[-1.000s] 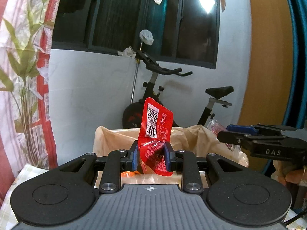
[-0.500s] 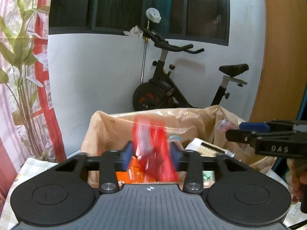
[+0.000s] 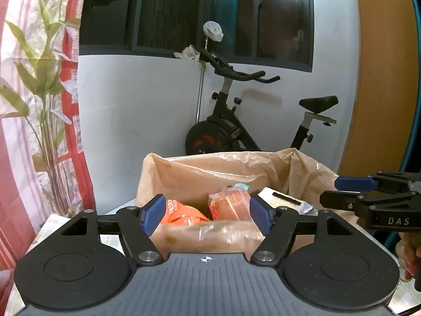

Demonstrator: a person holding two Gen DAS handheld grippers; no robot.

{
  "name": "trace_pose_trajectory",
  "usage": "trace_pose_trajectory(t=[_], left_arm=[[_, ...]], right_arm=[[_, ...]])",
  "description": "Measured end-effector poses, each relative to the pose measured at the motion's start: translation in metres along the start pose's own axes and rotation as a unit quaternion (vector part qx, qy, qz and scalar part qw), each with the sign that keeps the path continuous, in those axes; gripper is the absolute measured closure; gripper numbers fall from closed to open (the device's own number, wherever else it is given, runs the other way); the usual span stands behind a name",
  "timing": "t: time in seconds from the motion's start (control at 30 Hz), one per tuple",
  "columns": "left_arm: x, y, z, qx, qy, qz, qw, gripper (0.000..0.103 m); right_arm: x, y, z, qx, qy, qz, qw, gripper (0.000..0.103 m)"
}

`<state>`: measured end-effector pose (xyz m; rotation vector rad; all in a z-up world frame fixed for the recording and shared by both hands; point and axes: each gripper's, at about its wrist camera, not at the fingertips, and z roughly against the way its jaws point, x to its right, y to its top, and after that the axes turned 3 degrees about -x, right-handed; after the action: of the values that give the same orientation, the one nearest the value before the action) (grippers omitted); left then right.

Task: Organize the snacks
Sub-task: 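Open both grippers to drop the packets into the box, then move both grippers back down to the snack pile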

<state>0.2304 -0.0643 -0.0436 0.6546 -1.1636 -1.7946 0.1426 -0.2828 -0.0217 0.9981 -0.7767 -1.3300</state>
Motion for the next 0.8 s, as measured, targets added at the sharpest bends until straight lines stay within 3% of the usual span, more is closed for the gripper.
trace_pose_trajectory(t=[0.43, 0.8], left_arm=[[-0.018, -0.057, 0.048, -0.015, 0.014, 0.056, 0.9982, 0.029], [-0.029, -0.102, 0.042, -0.063, 0.034, 0.085, 0.9938, 0.029]], right_arm=[[-0.023, -0.034, 0.033, 0.008, 0.029, 0.023, 0.999, 0.049], [-0.02, -0.076, 0.034, -0.017, 0.024, -0.003, 1.0, 0.049]])
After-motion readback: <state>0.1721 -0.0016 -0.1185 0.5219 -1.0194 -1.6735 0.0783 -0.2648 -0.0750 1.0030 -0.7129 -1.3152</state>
